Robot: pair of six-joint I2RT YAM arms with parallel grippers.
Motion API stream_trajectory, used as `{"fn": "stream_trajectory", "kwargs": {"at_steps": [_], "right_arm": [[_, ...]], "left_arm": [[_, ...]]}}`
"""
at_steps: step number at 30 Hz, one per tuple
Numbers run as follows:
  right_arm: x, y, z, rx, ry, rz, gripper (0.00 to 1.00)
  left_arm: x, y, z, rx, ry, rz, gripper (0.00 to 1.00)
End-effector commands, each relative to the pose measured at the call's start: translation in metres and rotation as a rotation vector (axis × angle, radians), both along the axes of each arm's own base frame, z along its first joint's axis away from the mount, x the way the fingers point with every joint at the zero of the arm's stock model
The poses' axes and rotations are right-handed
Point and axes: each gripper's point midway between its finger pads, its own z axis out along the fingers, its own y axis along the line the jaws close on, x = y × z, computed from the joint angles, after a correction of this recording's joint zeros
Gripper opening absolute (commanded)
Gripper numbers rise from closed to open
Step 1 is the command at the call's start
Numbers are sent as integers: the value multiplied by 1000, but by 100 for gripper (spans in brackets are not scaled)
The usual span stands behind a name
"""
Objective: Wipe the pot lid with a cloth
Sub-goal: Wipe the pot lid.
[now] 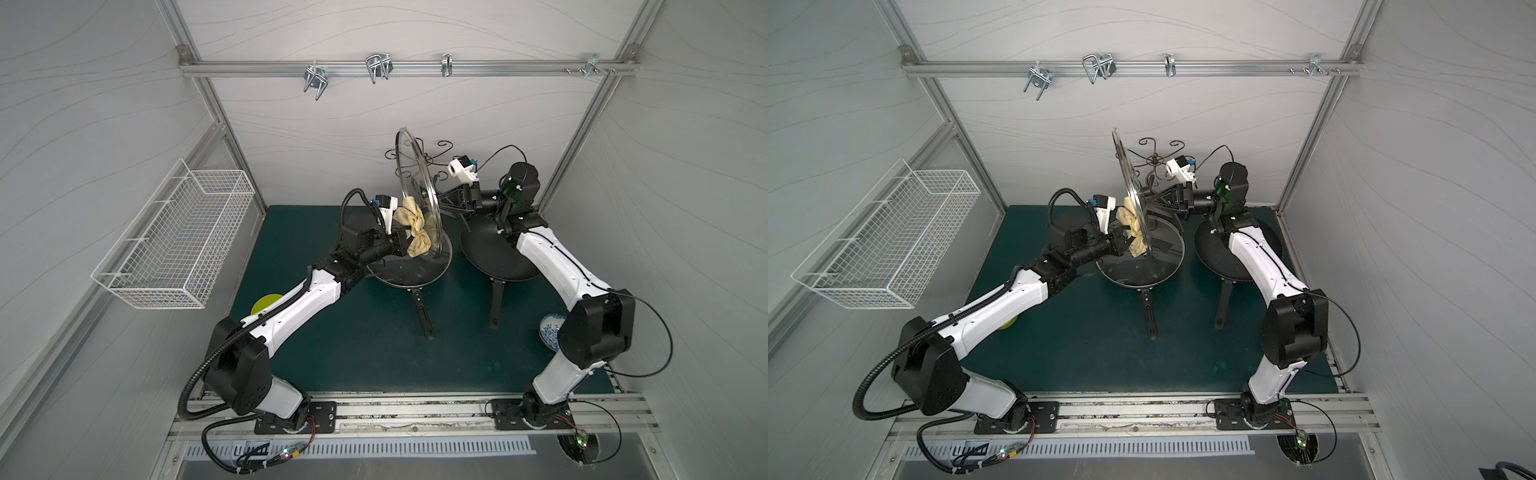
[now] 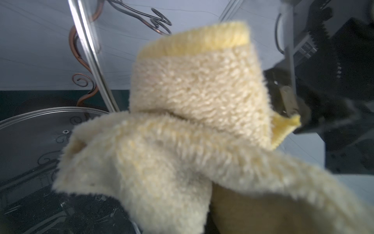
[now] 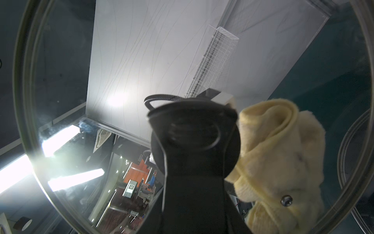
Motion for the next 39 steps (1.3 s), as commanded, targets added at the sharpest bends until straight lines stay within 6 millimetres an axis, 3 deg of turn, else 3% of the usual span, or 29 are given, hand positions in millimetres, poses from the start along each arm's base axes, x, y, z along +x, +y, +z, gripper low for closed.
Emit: {"fn": "stream_trajectory", "kwargs": {"at_steps": [1,9,22,33,39], "right_arm": [[0,-8,38,80,-175,-58,0],[2,-8,30,77,-154,-54,0],[-9,-7,25,67,-156,-21,0],[-26,-4,30,69,-194,24,0],[-43,-2,33,64,-227,78,0]], "left_arm": [[-32,-13,40,-4,-176,-123,0],[-71,-23,81,-27,-382,-283,0],[-68,-12,157,-85,-583,-195,0],[-24,15,200,-121,-612,61,0],[13,35,210,-168,-532,159,0]]}}
